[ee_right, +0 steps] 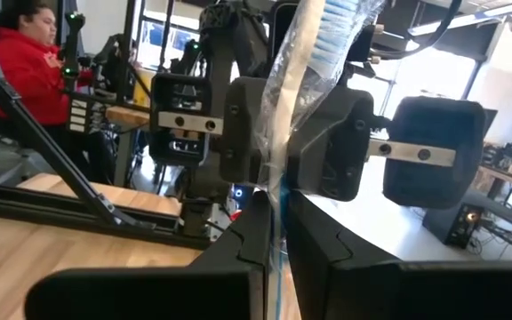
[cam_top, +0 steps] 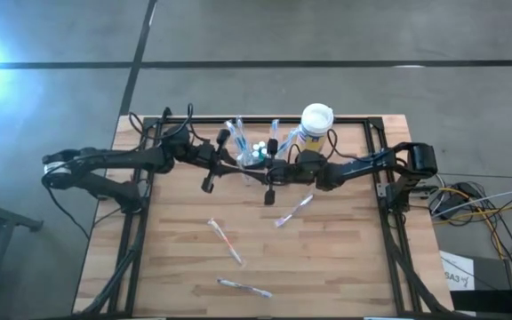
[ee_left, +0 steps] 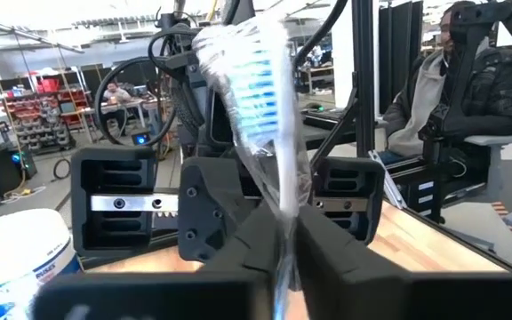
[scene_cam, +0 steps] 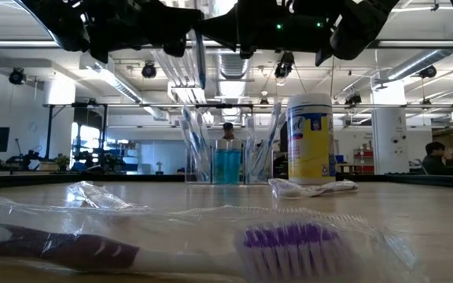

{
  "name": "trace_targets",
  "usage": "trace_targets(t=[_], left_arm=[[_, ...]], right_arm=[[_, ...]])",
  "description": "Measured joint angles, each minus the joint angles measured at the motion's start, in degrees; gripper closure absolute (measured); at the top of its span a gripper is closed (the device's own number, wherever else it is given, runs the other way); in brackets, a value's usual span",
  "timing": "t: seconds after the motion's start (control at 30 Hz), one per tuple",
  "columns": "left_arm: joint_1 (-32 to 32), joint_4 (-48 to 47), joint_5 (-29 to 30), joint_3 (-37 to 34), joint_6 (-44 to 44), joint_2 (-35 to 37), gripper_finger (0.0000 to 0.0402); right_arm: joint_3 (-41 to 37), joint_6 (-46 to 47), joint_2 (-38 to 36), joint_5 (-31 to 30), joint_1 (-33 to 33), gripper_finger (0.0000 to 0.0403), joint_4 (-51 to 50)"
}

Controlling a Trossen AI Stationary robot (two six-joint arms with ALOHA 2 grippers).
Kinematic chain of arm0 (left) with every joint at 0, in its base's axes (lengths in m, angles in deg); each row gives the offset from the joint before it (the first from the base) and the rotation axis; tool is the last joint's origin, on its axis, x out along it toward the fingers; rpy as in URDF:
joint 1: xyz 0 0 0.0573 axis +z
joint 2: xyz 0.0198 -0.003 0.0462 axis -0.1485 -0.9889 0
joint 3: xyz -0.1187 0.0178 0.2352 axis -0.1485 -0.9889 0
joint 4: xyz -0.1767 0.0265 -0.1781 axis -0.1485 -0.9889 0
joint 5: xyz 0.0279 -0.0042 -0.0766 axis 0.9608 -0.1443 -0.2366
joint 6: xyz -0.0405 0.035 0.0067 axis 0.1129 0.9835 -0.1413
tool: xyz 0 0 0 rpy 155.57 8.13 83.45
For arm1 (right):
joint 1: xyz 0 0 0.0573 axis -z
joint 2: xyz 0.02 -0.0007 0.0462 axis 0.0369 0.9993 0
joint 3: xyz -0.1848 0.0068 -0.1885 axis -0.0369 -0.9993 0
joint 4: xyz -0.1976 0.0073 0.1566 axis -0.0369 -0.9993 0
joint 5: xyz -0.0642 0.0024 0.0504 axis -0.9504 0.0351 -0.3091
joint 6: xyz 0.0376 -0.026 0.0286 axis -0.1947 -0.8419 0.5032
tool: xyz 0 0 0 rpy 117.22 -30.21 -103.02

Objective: Pick & Place toothbrushing station
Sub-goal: Put the blue toothbrush into the transparent toothbrush holder

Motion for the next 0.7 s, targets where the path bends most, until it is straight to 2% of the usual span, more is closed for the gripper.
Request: trace_targets(t=[0.17,0.33,0.53,0.7], left_arm=[[0.0,0.1,0.2,0.0,1.0,0.0,0.0383],[0.7,-0.3,0.5,-0.2,0.9,0.9,0.0383],[3.7,-2.1,1.0,-0.8,0.9,3.5,0.0383],[6.4,-0.8,6.8,-3.4,1.1,3.7,0.0383]], right_arm=[[0.0,2.0,0.0,0.0,0.0,0.0372,0.8],[-0.3,2.8,-1.9,-0.3,0.0,0.0309,-1.5],[-3.3,4.4,-7.7,-1.3,0.0,0.0224,-4.2],[-9.8,5.2,-14.4,-3.1,0.0,0.0198,-5.4]])
